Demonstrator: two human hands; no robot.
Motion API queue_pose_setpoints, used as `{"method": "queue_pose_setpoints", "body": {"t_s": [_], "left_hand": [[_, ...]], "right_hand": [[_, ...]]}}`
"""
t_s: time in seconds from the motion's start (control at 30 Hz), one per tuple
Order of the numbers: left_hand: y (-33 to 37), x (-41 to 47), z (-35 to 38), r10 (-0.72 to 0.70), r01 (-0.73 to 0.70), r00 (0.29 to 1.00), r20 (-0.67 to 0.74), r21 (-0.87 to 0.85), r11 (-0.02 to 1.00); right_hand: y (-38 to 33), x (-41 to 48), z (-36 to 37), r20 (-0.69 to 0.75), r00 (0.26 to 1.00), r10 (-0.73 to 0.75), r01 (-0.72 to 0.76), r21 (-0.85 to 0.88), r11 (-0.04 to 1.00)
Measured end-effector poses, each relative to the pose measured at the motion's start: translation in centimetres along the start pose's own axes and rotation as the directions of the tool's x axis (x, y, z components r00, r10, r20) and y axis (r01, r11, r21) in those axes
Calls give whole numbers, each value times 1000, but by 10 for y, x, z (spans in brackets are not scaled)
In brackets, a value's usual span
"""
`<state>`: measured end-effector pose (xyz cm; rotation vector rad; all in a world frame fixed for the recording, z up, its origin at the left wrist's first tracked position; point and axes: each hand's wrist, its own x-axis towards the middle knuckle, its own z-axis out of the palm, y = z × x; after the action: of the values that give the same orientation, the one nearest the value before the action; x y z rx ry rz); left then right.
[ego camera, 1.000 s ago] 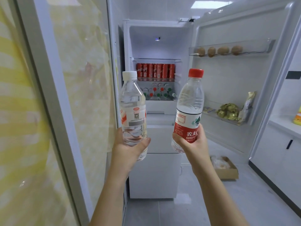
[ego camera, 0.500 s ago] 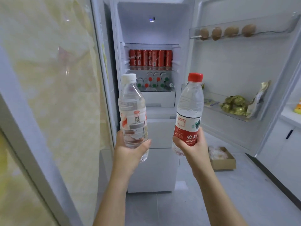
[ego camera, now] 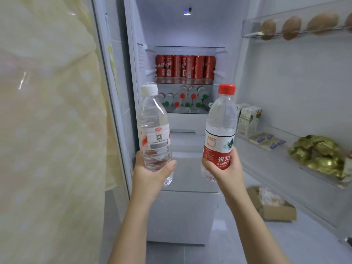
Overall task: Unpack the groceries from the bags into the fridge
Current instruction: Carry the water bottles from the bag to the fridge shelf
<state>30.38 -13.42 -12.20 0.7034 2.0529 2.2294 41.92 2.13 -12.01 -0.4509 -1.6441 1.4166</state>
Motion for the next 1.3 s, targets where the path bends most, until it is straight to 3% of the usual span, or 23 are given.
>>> {"method": "queue_pose_setpoints", "body": {"t_s": [0.3, 0.67, 1.3], "left_hand": [[-18, 48, 37, 8, -6, 999, -43, 39, 999], [-48, 114, 66, -1, 1, 1000, 30, 7, 1000], [-131, 342, 98, 3, -3, 988, 157, -3, 1000]], "right_hand": [[27, 65, 0, 43, 999, 8, -8, -6, 1000], [61, 120, 11, 58, 998, 24, -23, -24, 999], [153, 299, 114, -48, 998, 42, -46, -83, 996]]}}
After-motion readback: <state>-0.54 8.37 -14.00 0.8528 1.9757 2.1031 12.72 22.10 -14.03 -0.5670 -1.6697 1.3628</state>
